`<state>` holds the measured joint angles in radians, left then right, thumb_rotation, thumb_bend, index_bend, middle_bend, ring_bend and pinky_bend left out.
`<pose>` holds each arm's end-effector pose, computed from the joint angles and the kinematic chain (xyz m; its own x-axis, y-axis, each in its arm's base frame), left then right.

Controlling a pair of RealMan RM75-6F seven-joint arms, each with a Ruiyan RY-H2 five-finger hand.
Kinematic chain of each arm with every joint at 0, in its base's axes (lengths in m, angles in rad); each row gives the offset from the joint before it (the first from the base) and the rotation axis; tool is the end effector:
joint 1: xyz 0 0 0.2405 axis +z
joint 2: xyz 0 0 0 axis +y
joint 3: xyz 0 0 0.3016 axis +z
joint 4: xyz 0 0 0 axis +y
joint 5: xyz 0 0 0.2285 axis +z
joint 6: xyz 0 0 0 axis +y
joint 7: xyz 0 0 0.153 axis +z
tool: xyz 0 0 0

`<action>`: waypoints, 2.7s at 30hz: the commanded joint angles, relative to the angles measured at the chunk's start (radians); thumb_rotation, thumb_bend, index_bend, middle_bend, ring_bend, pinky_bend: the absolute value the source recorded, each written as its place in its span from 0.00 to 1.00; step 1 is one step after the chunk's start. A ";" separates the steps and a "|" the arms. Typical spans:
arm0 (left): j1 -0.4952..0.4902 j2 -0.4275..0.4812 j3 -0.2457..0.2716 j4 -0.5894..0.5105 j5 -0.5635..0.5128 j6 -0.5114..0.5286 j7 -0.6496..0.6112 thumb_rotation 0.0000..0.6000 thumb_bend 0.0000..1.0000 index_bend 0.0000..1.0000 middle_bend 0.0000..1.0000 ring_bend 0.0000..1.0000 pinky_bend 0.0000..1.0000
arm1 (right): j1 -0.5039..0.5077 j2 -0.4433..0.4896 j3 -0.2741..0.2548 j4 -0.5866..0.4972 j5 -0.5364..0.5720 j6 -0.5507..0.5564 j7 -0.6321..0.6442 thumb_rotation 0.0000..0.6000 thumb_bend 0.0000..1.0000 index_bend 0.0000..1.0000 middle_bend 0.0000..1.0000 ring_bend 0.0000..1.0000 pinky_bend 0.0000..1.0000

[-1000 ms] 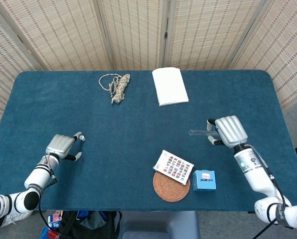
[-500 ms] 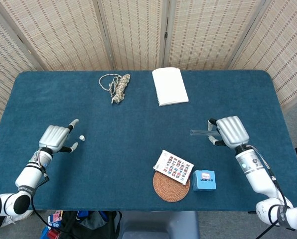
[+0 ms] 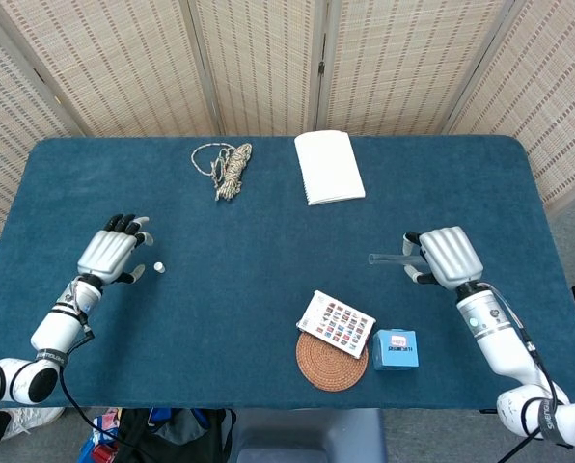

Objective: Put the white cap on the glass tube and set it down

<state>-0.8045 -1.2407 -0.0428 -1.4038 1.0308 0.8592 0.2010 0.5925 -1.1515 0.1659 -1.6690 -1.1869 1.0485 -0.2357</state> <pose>-0.2605 0.4332 0.0823 0.6009 0.2675 0.7532 0.7984 -0.2463 -0.5495 -0.2430 -0.3711 0.1121 0.4924 -0.1397 0.8591 -0.8569 -0.2507 0.4504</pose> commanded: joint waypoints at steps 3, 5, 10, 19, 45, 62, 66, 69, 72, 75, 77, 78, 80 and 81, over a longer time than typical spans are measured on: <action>-0.008 -0.049 -0.007 0.058 -0.003 -0.047 0.010 1.00 0.34 0.35 0.00 0.00 0.00 | 0.000 -0.001 0.000 0.002 0.003 -0.004 -0.001 1.00 0.83 0.82 1.00 1.00 1.00; -0.008 -0.072 -0.009 0.081 -0.003 -0.044 0.027 1.00 0.32 0.36 0.00 0.00 0.00 | 0.001 -0.002 0.000 0.004 0.004 -0.007 -0.001 1.00 0.83 0.82 1.00 1.00 1.00; -0.010 -0.110 -0.013 0.122 -0.003 -0.046 0.055 1.00 0.30 0.41 0.00 0.00 0.00 | 0.002 -0.004 0.000 0.007 0.005 -0.011 -0.001 1.00 0.83 0.82 1.00 1.00 1.00; -0.018 -0.159 -0.025 0.169 -0.013 -0.067 0.096 1.00 0.30 0.42 0.00 0.00 0.00 | 0.003 -0.010 0.001 0.021 0.007 -0.020 0.005 1.00 0.83 0.82 1.00 1.00 1.00; -0.026 -0.223 -0.040 0.248 -0.074 -0.117 0.173 1.00 0.30 0.42 0.00 0.00 0.00 | 0.005 -0.017 0.001 0.038 0.006 -0.032 0.016 1.00 0.83 0.82 1.00 1.00 1.00; -0.022 -0.238 -0.053 0.279 -0.062 -0.136 0.148 1.00 0.30 0.44 0.00 0.00 0.00 | 0.008 -0.021 0.003 0.040 0.011 -0.037 0.011 1.00 0.83 0.82 1.00 1.00 1.00; -0.021 -0.242 -0.054 0.285 -0.064 -0.142 0.146 1.00 0.30 0.44 0.00 0.00 0.00 | 0.008 -0.021 0.003 0.042 0.013 -0.039 0.011 1.00 0.83 0.82 1.00 1.00 1.00; -0.021 -0.244 -0.056 0.289 -0.064 -0.145 0.145 1.00 0.30 0.45 0.00 0.00 0.00 | 0.009 -0.022 0.003 0.043 0.013 -0.039 0.010 1.00 0.83 0.83 1.00 1.00 1.00; -0.021 -0.245 -0.057 0.291 -0.064 -0.145 0.145 1.00 0.31 0.45 0.00 0.00 0.00 | 0.009 -0.021 0.003 0.042 0.014 -0.040 0.011 1.00 0.83 0.83 1.00 1.00 1.00; -0.021 -0.247 -0.059 0.294 -0.064 -0.145 0.145 1.00 0.31 0.45 0.00 0.00 0.00 | 0.009 -0.020 0.003 0.042 0.015 -0.041 0.009 1.00 0.83 0.83 1.00 1.00 1.00; -0.021 -0.247 -0.060 0.294 -0.064 -0.145 0.145 1.00 0.31 0.45 0.00 0.00 0.00 | 0.009 -0.020 0.003 0.041 0.015 -0.041 0.010 1.00 0.83 0.83 1.00 1.00 1.00; -0.021 -0.247 -0.061 0.294 -0.064 -0.146 0.145 1.00 0.31 0.45 0.00 0.00 0.00 | 0.009 -0.020 0.003 0.042 0.015 -0.040 0.009 1.00 0.83 0.83 1.00 1.00 1.00; -0.021 -0.246 -0.063 0.292 -0.065 -0.148 0.142 1.00 0.31 0.45 0.00 0.00 0.00 | 0.009 -0.020 0.003 0.041 0.016 -0.040 0.009 1.00 0.83 0.83 1.00 1.00 1.00; -0.021 -0.245 -0.064 0.290 -0.067 -0.149 0.141 1.00 0.31 0.45 0.00 0.00 0.00 | 0.009 -0.019 0.003 0.041 0.016 -0.040 0.009 1.00 0.83 0.83 1.00 1.00 1.00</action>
<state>-0.8255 -1.4858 -0.1064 -1.1132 0.9642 0.7098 0.3428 0.6011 -1.1710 0.1689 -1.6278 -1.1710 1.0089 -0.2261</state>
